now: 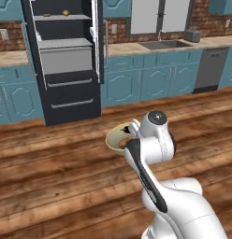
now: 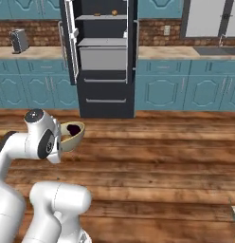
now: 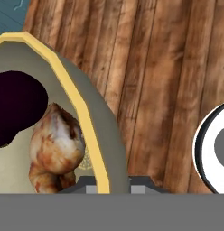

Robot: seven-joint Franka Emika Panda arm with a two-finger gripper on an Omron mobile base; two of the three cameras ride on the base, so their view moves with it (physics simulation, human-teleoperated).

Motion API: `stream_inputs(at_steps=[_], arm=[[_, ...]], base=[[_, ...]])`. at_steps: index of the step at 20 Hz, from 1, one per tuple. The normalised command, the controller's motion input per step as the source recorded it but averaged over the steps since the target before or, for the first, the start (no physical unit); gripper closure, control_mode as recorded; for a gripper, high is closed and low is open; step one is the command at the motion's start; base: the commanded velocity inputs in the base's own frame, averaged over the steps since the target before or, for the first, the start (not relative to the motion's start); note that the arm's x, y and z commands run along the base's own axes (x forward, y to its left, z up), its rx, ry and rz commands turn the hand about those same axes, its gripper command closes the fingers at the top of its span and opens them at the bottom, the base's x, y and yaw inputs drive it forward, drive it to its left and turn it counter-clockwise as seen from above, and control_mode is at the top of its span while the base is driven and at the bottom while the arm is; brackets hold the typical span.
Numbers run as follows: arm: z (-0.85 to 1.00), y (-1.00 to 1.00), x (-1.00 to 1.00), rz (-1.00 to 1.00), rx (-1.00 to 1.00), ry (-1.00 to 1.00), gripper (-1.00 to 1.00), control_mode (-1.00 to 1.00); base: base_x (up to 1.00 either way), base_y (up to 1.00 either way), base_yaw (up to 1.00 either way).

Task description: Pick the chicken drumstick and eggplant from their plates and place them in the bowl. Then put the bowl in the fridge.

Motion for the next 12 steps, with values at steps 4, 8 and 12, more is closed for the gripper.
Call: stream_inputs(at_steps=[4, 8, 12], arm=[[0.00, 0.00, 0.00, 0.00, 0.00, 0.00, 1.00, 1.00], [0.00, 0.00, 0.00, 0.00, 0.00, 0.00, 1.00, 1.00], [0.00, 0.00, 0.00, 0.00, 0.00, 0.00, 1.00, 1.00]], base=[[0.86, 0.47, 0.00], [0.87, 0.41, 0.00], [0.88, 0.39, 0.00]])
